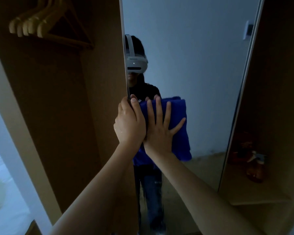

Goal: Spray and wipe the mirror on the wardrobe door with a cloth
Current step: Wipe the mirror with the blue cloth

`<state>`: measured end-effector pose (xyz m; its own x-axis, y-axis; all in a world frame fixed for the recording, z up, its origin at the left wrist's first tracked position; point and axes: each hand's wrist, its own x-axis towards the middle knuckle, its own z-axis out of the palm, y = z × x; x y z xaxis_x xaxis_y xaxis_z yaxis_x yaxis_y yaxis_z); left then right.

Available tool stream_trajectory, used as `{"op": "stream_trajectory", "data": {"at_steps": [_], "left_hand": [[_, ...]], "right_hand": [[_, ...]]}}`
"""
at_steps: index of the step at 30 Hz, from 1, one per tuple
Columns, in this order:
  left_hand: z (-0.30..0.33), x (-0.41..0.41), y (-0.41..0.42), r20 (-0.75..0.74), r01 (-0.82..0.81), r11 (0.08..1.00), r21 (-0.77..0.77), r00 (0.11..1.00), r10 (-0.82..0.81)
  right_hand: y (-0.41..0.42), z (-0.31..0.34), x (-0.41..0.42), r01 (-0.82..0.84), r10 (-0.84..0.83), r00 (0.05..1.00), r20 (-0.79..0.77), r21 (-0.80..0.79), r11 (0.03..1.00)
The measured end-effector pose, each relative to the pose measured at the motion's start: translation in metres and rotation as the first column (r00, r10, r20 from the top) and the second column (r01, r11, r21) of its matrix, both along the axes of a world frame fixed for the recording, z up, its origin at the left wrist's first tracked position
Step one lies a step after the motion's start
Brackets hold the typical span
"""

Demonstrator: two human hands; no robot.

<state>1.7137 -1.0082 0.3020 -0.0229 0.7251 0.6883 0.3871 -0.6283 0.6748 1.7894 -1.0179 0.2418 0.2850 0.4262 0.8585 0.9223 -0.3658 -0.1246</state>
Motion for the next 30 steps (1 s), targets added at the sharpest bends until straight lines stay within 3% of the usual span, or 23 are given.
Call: {"op": "stream_trajectory", "data": {"at_steps": [6, 11, 18, 30], "left_hand": [[0.001, -0.005, 0.001, 0.063, 0.06, 0.998, -0.006, 0.996, -0.059], [0.004, -0.011, 0.006, 0.17, 0.155, 0.987, -0.033, 0.974, -0.147], [0.003, -0.017, 0.013, 0.211, 0.243, 0.968, -0.068, 0.951, -0.224], [0.0, -0.011, 0.011, 0.186, 0.16, 0.987, -0.01, 0.97, -0.156]], "right_hand": [[0.006, 0.068, 0.006, -0.012, 0.011, 1.0, 0.015, 0.104, 0.994], [0.005, 0.034, 0.003, -0.01, 0.009, 1.0, 0.013, 0.112, 0.994], [0.002, -0.019, 0.002, -0.005, 0.007, 1.0, -0.027, 0.063, 0.998], [-0.002, -0.022, 0.002, -0.023, 0.025, 0.998, -0.065, 0.024, 0.999]]}}
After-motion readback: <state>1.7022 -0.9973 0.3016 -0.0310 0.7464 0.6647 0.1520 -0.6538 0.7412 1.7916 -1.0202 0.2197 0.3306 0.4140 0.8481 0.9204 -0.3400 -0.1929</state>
